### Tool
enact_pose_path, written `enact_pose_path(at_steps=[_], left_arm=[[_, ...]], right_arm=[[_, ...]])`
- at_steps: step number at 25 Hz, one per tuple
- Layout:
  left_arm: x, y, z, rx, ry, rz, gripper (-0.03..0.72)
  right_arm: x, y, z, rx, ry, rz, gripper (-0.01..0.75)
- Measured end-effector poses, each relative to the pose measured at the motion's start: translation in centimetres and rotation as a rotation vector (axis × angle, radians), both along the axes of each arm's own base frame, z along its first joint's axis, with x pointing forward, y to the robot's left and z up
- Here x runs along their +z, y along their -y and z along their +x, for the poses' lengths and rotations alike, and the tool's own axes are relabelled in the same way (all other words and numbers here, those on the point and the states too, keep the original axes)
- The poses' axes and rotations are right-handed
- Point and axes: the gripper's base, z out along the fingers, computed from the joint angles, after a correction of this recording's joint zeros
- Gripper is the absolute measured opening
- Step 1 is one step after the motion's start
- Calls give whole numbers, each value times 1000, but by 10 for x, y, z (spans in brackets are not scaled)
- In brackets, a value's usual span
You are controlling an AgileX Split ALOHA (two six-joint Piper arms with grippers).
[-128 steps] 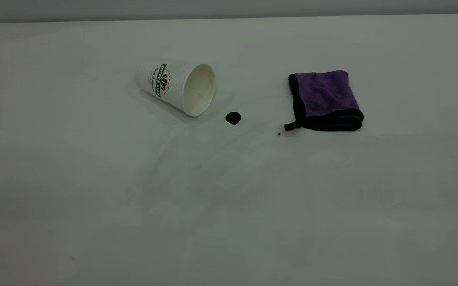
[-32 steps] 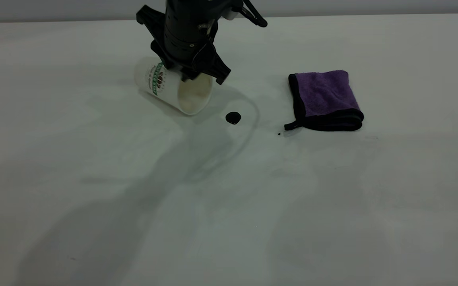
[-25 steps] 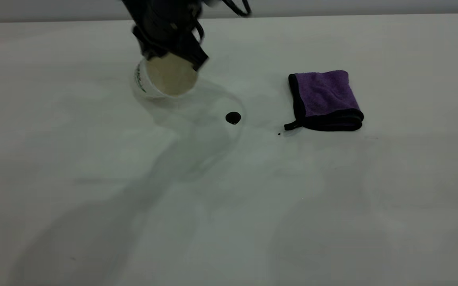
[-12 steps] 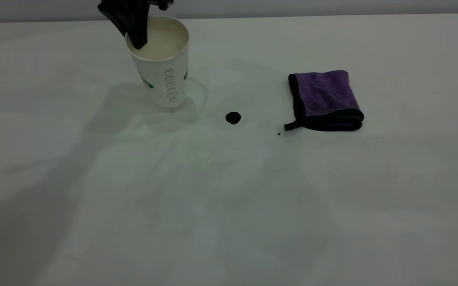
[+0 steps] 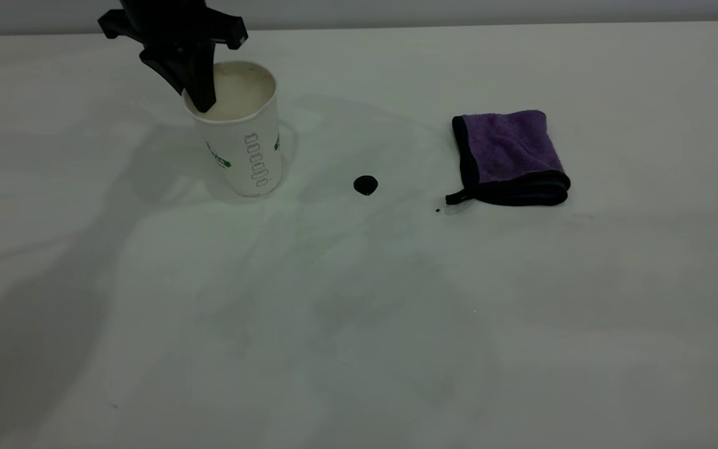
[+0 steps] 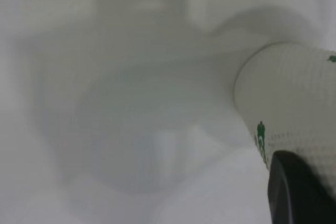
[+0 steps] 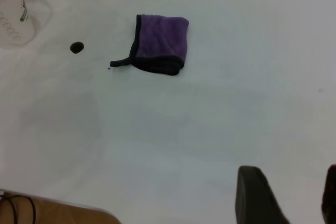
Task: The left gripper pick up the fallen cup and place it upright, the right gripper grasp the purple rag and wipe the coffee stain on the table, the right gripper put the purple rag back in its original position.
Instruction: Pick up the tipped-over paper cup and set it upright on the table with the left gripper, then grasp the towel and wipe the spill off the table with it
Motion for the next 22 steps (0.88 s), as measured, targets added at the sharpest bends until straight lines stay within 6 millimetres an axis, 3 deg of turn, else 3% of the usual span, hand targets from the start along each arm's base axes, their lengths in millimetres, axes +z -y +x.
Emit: enact_pose_path(at_steps=[6, 12, 16, 22], left_arm=[[-4, 0, 1, 3, 4, -3, 90], [3, 0, 1, 2, 11, -5, 358], [27, 0, -1, -14, 29, -11, 475], [79, -2, -12, -44, 36, -16, 498]], right_arm=[[0, 0, 0, 0, 0, 0, 349], [0, 0, 0, 0, 0, 0, 349], [0, 0, 0, 0, 0, 0, 349], [0, 0, 0, 0, 0, 0, 349]])
